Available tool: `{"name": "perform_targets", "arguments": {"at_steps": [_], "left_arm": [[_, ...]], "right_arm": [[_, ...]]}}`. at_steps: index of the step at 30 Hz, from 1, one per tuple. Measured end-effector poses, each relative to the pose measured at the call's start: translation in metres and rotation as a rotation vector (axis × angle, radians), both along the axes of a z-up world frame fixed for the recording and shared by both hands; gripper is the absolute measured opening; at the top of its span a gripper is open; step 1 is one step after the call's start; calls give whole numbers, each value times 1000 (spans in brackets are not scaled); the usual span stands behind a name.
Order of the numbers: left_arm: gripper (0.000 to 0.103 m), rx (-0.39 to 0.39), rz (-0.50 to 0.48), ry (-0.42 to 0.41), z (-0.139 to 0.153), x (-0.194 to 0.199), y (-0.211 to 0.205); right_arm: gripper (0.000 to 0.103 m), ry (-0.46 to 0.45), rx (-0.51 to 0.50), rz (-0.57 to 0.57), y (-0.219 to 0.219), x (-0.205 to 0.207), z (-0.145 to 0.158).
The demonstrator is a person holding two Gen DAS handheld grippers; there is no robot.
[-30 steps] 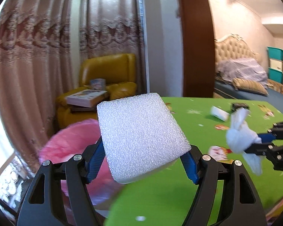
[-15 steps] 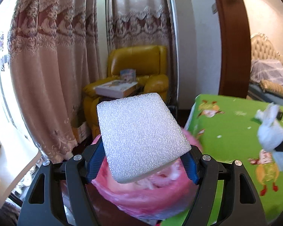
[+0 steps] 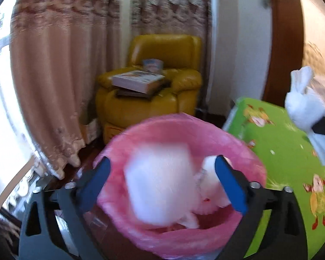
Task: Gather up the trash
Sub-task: 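Open both grippers over the pink bin to drop foam and tissue, then move both grippers back over the table toward the box and packet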
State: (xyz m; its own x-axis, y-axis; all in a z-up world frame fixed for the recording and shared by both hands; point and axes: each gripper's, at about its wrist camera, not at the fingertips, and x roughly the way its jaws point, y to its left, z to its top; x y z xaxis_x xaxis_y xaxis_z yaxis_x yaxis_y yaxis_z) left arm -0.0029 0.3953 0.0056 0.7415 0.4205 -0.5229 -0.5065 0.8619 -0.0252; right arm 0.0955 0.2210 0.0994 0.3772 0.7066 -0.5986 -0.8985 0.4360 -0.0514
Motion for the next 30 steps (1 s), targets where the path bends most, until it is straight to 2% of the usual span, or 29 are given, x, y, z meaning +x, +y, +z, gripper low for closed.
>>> {"name": "perform_targets", "arguments": {"at_steps": [2,6,8,9,10,11,14,20,26,30], "left_arm": [[91,-16,32,-38,4,-16,9],[93,12,110,-71,11,-45,20],[93,14,135,-92,13,-60,21],[93,11,144,-101,13,-67,21],[93,10,148,-108,13,-73,19],[93,10,150,-113,14,-76,18],[93,15,135,-120,15,-83,8],[93,23,47,-107,16,-66,-21],[93,34,-87,-85,18,-19,-71],[93,11,-196,-57,15,22,-111]], "right_arm": [[25,3,1,19,18,2,1],[30,17,-2,56,61,3,-4],[42,24,2,76,80,3,-6],[60,20,3,76,87,3,-8],[69,14,4,56,93,5,-9],[72,11,15,34,96,9,-8],[72,36,49,11,88,16,-6],[72,16,87,-11,32,27,3],[74,2,92,-114,-66,53,-5],[75,3,76,-235,-144,78,-23]]}}
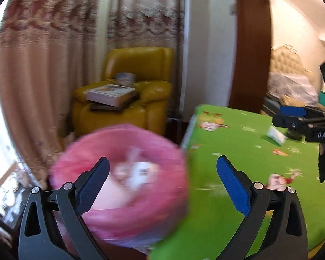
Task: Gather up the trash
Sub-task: 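Move both grippers back over the table toward the box and packet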
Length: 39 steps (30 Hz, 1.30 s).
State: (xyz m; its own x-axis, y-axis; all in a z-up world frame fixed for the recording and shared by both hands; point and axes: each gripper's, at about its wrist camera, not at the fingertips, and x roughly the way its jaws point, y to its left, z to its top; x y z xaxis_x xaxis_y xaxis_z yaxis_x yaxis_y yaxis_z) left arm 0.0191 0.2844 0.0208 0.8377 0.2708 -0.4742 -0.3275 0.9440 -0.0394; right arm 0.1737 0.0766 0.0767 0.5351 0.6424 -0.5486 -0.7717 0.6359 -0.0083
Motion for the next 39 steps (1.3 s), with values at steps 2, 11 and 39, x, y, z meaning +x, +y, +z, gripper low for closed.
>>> {"name": "perform_targets", "arguments": {"at_steps": [2,11,39], "left_arm": [[93,-29,-61,26,-4,25,-25],[94,-50,-265,122,-31,115,-150],[94,-209,-157,299,-62,287,-232]], "right_arm": [[75,21,-5,-78,-42,15,-12],[79,56,-25,-328,-185,55,-61],[87,136,-280,-90,-213,218,-107]]}}
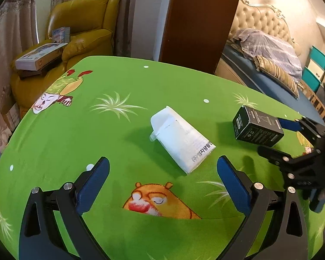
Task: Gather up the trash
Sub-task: 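Move both grippers back over the table toward the box and packet, then grasp the black DORMI box with the right gripper while the left gripper grasps the white paper packet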
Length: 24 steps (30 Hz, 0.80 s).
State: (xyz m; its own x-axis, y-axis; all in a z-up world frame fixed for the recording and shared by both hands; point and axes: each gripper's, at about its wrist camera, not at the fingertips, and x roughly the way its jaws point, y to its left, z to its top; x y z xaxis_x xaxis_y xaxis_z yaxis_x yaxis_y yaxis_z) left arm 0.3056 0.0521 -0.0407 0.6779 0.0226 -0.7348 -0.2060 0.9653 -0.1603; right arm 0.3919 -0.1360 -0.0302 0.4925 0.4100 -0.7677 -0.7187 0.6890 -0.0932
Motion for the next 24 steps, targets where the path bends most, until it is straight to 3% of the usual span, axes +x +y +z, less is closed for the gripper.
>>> {"name": "perform_targets", "arguments": {"at_steps": [5,6,7,9,11,16,21,22,24], "left_arm": [[94,14,23,-7,4,1,-2],[94,20,24,-9,4,2,-4],[94,27,25,-7,5,5,-6],[94,25,20,-2,4,11,-10],[94,33,19,-1,4,17,-15],[94,54,28,13,3,36,-26],[93,88,30,80,-10,55,-26],[87,85,21,91,-13,57,-25],[60,110,-33,80,-15,55,-29]], "right_arm": [[87,4,-8,66,15,12,0],[81,11,2,73,15,12,-1],[63,17,16,83,13,10,-1],[49,12,19,62,6,4,-1],[42,20,47,37,-8,-4,4],[40,11,57,-70,-39,-29,6],[40,47,145,-131,-63,-50,4],[40,53,157,-134,-66,-53,4],[40,58,174,-135,-68,-60,4]]}}
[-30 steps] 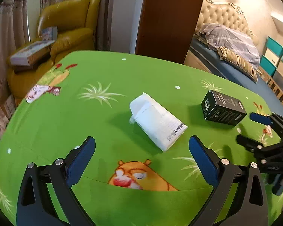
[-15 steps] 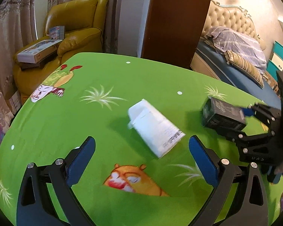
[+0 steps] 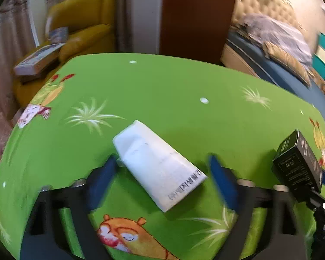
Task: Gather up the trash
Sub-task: 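Grasp the black DORMI box with the right gripper while the left gripper grasps the white paper packet, then carry the black box and white packet over to the pink bin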
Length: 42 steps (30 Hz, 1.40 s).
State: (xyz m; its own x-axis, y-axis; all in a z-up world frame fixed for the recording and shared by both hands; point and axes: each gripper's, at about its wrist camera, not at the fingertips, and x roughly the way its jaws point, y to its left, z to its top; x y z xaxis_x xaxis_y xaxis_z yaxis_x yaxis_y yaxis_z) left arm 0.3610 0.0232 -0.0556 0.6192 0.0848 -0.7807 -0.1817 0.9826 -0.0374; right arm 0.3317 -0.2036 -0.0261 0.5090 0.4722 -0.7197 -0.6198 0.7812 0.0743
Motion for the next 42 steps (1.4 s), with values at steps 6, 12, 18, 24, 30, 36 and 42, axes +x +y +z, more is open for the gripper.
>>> {"name": "perform_targets", "arguments": {"at_steps": [6,12,18,24,30,36,42], "left_arm": [[59,-13,-200,-51,7,-21,-15],[81,5,-162,-38,4,-30,-7],[87,67,-25,-2,2,-24,13],[87,53,7,24,-2,-53,31],[87,28,-23,-28,9,-53,33],[41,35,-125,-11,3,-42,15],[40,59,-191,-90,18,-82,1]], "right_arm": [[40,35,39,-9,0,-12,1],[41,46,50,-28,-1,-21,0],[41,49,57,-47,-5,-33,1],[41,44,59,-55,-6,-38,0],[41,38,61,-61,-3,-46,0],[41,32,68,-108,-8,-53,1],[41,-3,48,-144,-3,-76,3]]}}
